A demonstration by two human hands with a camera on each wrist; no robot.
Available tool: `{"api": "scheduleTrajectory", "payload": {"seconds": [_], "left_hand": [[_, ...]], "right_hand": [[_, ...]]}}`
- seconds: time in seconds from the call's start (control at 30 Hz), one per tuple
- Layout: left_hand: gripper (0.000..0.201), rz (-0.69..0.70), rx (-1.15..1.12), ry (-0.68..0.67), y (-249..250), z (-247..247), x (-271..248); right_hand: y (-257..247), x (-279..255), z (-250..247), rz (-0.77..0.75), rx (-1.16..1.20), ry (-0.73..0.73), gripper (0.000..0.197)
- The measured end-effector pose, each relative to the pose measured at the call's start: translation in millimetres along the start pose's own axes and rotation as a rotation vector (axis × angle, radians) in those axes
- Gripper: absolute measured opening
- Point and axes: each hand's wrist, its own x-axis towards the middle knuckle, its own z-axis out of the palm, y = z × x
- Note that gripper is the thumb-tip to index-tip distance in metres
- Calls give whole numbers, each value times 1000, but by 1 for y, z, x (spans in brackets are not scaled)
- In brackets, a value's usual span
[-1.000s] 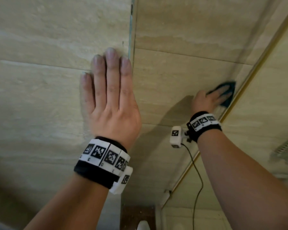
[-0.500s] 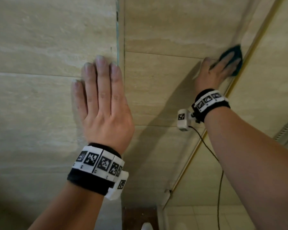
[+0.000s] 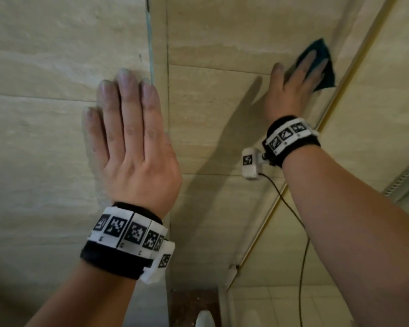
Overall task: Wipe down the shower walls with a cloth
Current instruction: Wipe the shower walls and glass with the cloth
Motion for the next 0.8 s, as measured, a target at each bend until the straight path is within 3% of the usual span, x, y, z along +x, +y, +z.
{"api": "scheduleTrajectory", "payload": {"seconds": [0.1, 0.2, 0.3, 0.5, 0.7, 0.8], "left_hand": [[70, -14, -6, -14, 2, -1, 0], [69, -28, -6, -20, 4, -1, -1], [68, -36, -27, -21, 4, -2, -1], [60, -65, -93, -14, 7, -4, 1], [68, -26, -54, -3, 3, -3, -1], [69, -20, -53, 6, 3, -3, -1]], "right_hand": [[1, -9, 10, -88, -127, -16, 77], [1, -71, 39, -306, -212, -245, 76], [-5, -128, 67, -533, -316, -386, 76], [-19, -149, 99, -717, -373, -474, 77], [44, -176, 79, -787, -547, -656, 81], [40, -157, 72, -836, -563, -632, 77]]}}
